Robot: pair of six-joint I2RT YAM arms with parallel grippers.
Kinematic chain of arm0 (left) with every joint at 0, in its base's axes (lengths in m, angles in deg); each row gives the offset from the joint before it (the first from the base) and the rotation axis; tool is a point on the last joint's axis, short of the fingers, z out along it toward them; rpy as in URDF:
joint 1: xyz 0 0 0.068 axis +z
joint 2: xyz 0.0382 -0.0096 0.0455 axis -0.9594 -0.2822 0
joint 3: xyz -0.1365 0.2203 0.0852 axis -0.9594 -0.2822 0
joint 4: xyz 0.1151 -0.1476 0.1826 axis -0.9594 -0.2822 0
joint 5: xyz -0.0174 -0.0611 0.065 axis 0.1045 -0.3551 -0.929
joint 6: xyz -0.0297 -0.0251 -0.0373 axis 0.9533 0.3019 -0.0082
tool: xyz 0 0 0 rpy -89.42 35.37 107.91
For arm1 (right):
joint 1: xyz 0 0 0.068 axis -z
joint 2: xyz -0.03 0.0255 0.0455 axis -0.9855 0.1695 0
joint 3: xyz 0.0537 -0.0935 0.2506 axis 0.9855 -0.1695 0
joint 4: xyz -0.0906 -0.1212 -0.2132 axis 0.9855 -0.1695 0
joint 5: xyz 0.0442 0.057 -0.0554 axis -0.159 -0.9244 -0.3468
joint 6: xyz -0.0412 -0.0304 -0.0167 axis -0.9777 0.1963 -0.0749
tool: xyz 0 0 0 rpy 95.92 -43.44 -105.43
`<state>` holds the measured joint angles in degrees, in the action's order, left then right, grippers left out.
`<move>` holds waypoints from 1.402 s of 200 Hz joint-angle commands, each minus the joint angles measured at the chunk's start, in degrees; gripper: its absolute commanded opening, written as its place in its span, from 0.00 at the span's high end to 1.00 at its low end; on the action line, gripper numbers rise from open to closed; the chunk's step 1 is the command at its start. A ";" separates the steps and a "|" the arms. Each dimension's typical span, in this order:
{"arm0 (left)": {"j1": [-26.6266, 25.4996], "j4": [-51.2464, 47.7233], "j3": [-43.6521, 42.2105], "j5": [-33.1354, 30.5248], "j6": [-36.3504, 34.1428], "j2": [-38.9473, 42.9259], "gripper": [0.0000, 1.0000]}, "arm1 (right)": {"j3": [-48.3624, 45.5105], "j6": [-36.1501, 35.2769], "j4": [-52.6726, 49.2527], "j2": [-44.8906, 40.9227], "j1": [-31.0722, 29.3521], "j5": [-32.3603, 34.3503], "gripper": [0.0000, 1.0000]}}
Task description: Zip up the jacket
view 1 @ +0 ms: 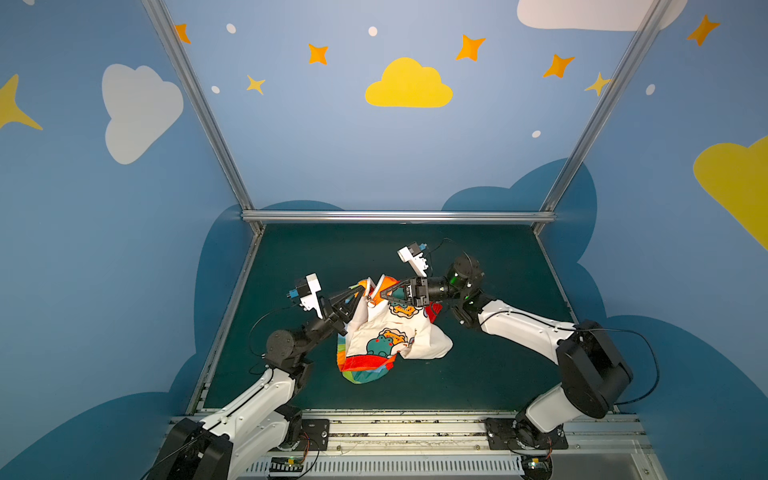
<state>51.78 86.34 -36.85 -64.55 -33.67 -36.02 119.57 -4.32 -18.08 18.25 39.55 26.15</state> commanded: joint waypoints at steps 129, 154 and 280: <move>-0.28 1.32 0.30 -0.01 0.00 0.14 0.97 | 2.69 -0.02 1.87 -0.19 0.08 -1.20 1.00; -0.32 0.84 0.23 0.09 -0.22 0.50 0.97 | 2.98 -0.02 1.83 0.01 0.22 -1.21 1.00; -0.41 0.93 0.38 -0.43 -1.73 -0.44 0.97 | 3.80 4.83 7.18 0.35 -0.23 -2.19 1.00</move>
<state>51.57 85.21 -36.98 -64.68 -34.29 -35.84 121.50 -1.37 -16.07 18.40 39.55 24.65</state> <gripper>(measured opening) 0.048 0.047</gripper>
